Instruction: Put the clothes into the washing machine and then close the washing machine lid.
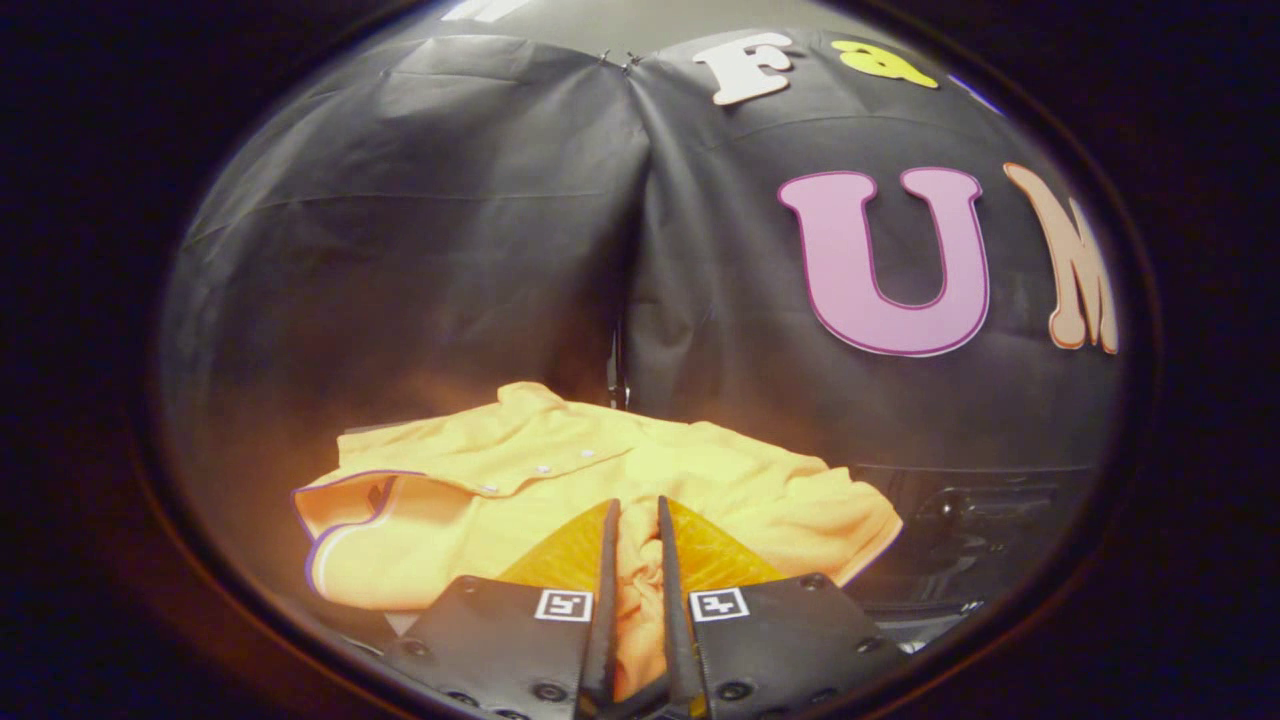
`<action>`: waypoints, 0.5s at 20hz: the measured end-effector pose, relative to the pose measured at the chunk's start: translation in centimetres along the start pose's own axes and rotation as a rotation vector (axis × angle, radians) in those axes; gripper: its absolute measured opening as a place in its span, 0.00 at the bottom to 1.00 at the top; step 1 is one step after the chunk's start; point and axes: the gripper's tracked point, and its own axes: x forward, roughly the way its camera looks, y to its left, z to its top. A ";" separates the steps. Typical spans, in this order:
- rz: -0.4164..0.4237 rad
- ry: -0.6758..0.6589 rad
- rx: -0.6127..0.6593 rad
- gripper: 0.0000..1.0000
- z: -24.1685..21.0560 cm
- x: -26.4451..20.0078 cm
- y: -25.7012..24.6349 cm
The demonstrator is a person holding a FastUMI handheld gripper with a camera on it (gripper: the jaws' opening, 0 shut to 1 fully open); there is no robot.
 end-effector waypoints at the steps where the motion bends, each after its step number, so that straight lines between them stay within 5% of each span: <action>1: -0.010 0.000 -0.006 0.21 0.0 -0.1 -0.2; 10: -0.144 -0.026 -0.013 0.21 1.1 -4.0 -6.8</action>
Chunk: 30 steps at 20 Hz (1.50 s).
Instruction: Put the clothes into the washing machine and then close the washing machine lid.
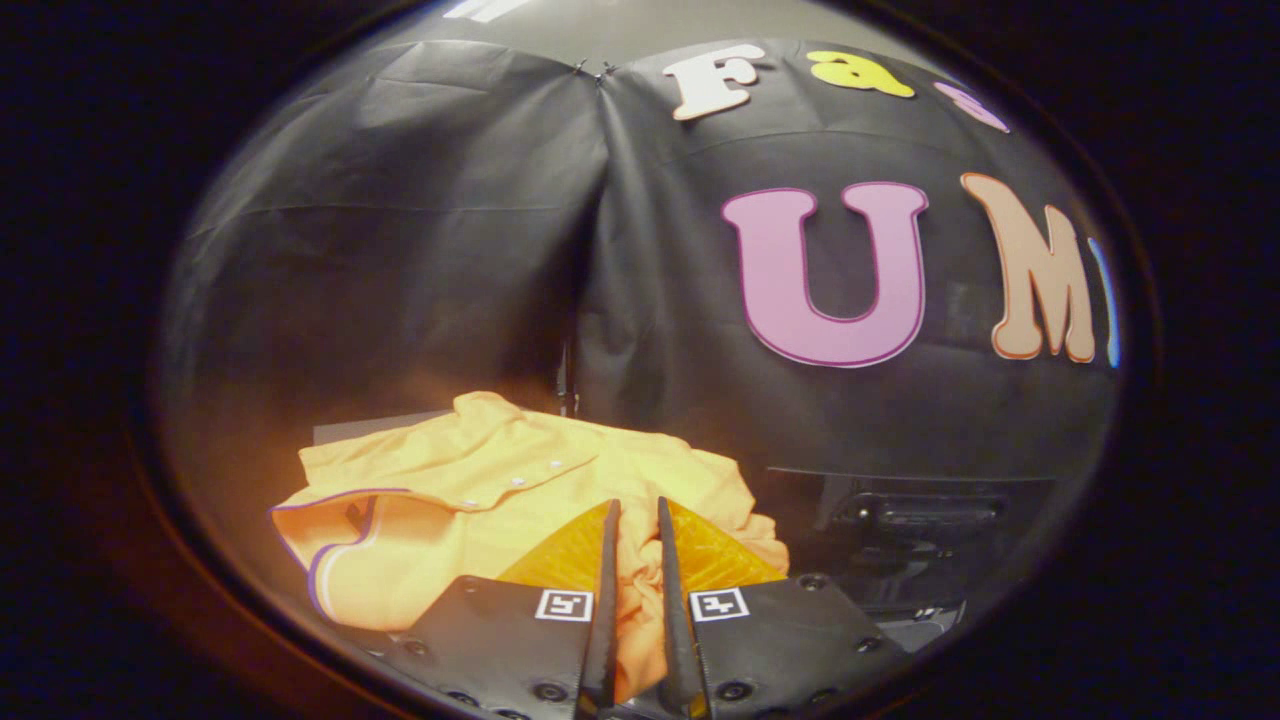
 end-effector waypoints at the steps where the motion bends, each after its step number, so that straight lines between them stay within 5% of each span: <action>1: -0.028 0.005 -0.004 0.21 -0.2 -0.4 -1.3; 10: -0.345 0.074 -0.070 0.21 -1.6 -4.3 -14.3; 14: -0.407 0.106 -0.100 0.21 -2.3 -4.0 -16.4; 20: -0.347 0.122 -0.105 0.54 -4.2 -3.2 -14.3; 30: -0.338 0.106 -0.087 0.53 -3.7 -3.5 -14.1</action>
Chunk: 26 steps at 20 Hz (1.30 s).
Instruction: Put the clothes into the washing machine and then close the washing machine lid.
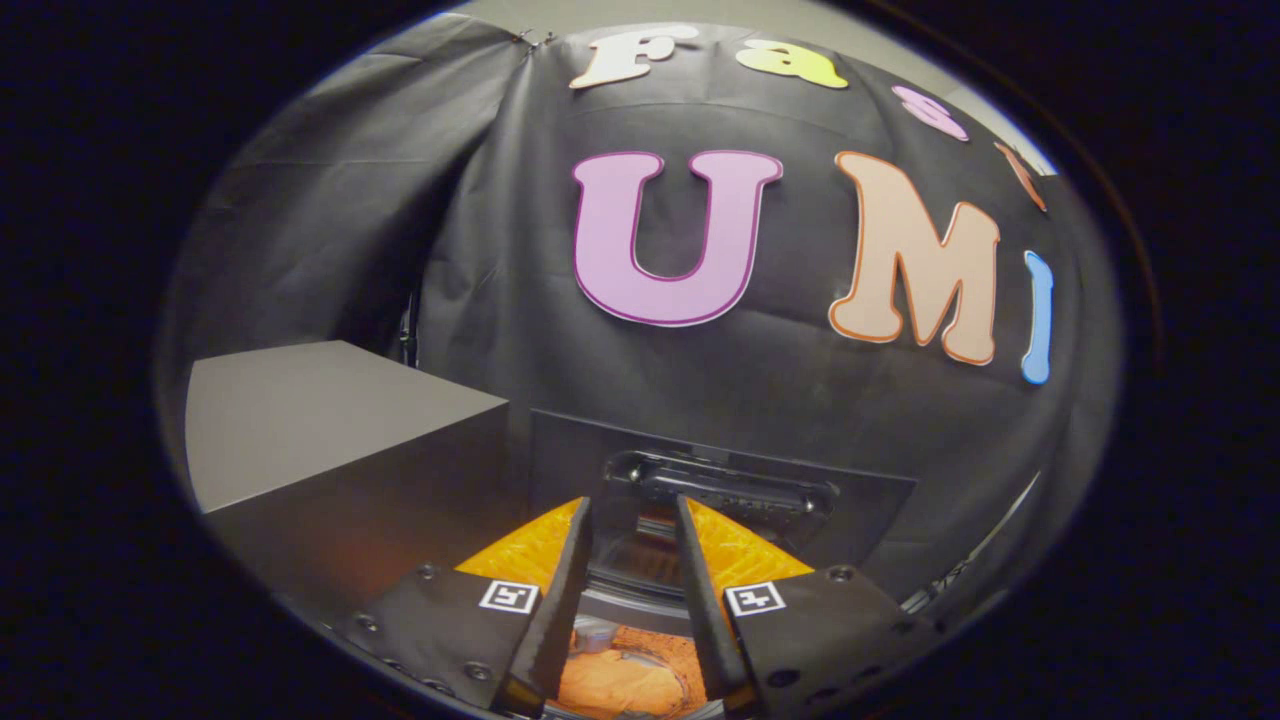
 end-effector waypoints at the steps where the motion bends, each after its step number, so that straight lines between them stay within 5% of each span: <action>1: -0.002 -0.001 0.000 0.53 0.0 -0.2 -0.2; 8: -0.015 -0.026 0.022 0.53 1.5 -0.1 -0.7; 21: -0.094 -0.056 0.170 0.76 3.7 7.7 -3.9; 24: -0.119 -0.057 0.167 0.94 3.7 10.3 -4.7; 26: -0.163 -0.044 0.140 0.94 3.3 11.9 -5.7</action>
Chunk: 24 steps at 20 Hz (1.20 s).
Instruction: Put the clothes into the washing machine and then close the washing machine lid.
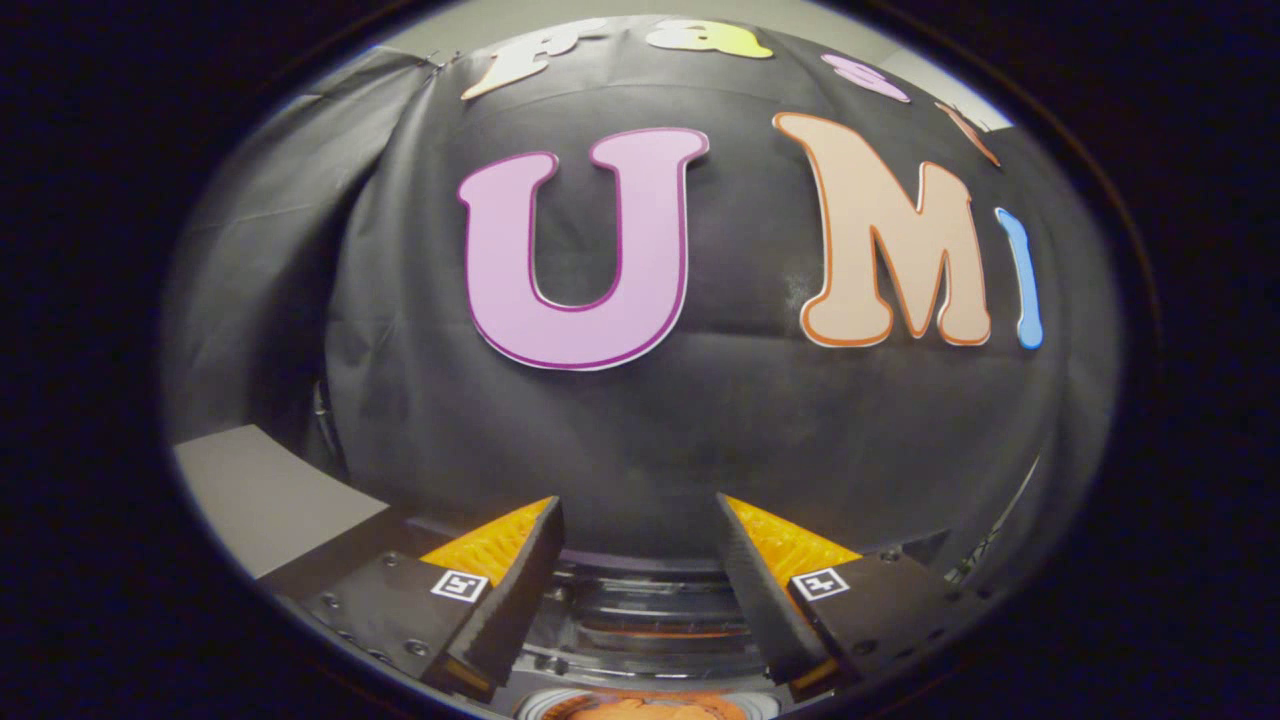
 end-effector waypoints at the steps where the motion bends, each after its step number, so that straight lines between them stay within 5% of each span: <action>1: -0.031 0.012 -0.013 0.96 -0.5 0.8 -0.4; 10: -0.027 0.045 0.044 0.96 -1.6 0.1 -0.6; 24: -0.037 -0.004 0.025 0.96 -3.6 -9.7 -0.1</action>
